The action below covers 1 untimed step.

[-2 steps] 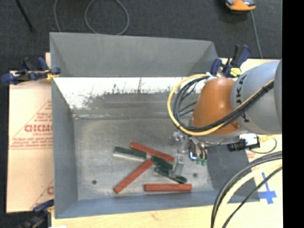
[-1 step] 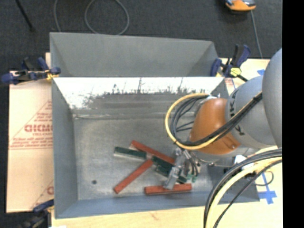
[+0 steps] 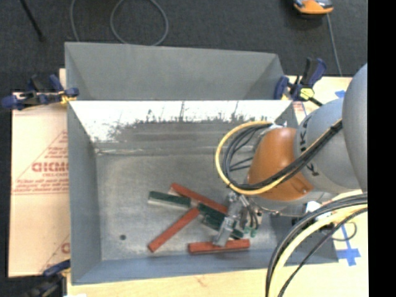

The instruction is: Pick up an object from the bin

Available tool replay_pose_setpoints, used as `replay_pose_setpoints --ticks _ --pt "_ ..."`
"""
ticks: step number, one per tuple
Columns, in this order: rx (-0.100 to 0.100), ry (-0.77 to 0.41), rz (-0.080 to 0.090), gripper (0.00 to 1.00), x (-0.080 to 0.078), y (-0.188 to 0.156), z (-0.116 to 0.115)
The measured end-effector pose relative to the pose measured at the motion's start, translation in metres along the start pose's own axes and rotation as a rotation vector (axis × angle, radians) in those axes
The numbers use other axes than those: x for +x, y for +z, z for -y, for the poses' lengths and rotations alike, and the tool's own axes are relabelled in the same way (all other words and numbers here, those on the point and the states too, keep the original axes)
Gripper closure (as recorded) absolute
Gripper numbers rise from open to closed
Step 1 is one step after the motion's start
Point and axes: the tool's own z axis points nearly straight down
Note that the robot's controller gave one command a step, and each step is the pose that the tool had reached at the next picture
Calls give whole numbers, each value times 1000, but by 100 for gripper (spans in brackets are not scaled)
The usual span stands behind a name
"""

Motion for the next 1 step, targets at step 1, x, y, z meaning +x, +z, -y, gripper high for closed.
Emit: replay_pose_setpoints --ticks 1 --pt "0 -3 -6 100 0 -3 -1"
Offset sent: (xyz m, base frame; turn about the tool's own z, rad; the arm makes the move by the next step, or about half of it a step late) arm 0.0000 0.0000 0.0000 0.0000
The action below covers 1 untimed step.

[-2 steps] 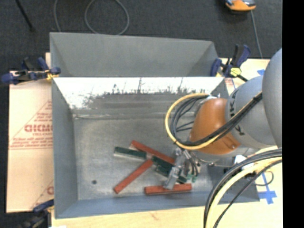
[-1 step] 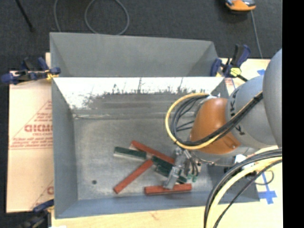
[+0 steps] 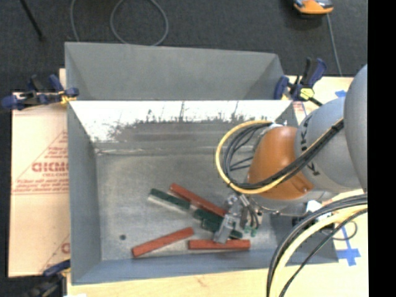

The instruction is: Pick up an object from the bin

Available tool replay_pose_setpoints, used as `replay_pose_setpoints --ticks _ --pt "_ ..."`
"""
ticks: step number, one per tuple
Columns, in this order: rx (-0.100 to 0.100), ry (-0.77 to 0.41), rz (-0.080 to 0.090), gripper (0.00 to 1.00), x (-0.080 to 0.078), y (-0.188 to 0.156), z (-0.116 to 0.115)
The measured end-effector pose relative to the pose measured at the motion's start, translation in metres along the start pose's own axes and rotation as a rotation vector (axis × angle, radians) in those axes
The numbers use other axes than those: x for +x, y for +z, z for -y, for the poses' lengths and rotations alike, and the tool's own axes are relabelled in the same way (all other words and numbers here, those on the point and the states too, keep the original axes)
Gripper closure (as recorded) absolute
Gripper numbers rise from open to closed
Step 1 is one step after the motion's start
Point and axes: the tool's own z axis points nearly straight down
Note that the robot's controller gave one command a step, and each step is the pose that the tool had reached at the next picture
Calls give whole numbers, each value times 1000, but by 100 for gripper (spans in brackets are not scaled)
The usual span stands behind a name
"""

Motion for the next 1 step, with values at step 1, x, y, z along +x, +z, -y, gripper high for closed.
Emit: replay_pose_setpoints --ticks 1 --pt "-2 -6 11 100 -2 -73 0"
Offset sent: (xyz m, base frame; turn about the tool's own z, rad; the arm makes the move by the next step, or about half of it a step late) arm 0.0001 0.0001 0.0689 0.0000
